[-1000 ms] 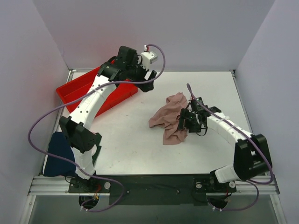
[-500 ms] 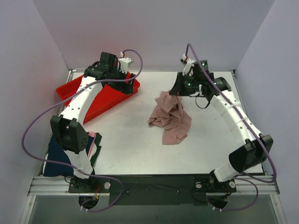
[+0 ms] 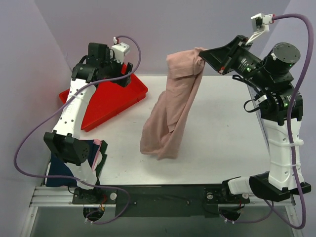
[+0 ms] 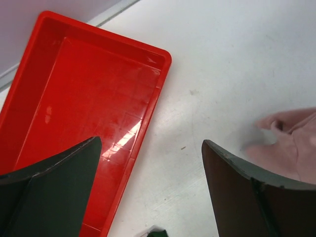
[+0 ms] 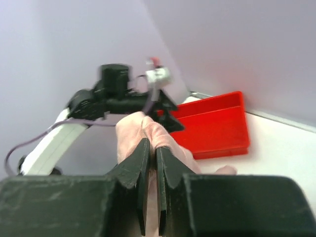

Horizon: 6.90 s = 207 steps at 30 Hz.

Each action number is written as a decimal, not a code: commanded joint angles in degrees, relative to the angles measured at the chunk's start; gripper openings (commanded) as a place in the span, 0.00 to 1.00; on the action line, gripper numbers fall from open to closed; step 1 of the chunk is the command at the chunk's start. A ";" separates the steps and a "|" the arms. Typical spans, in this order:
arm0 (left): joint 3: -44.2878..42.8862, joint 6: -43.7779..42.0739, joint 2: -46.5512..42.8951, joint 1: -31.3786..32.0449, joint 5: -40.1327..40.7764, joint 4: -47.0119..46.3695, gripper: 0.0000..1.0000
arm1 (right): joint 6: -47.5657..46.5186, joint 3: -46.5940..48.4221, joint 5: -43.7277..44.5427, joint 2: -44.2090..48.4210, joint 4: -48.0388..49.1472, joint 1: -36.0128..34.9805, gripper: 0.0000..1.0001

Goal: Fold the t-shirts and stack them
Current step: Flatten out the tshirt

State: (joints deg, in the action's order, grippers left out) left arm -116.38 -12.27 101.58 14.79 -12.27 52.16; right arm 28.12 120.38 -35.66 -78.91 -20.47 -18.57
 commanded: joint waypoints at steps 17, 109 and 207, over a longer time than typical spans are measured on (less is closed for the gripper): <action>20.04 -1.61 -8.93 4.37 -4.26 -4.70 0.94 | -15.36 -17.80 28.61 -19.97 -25.06 21.49 0.66; 42.28 -6.74 -2.97 23.27 -14.89 -7.95 0.86 | -15.29 -34.76 28.72 -2.83 -5.99 10.83 0.00; -3.23 -23.23 23.47 12.37 28.53 -27.28 0.00 | -22.59 -26.87 10.97 -31.54 11.69 34.12 0.00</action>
State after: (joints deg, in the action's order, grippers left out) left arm -114.06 -34.98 123.02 26.26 12.01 35.27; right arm 2.98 85.03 -20.84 -107.31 -10.46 13.76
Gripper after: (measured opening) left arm 0.028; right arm 0.010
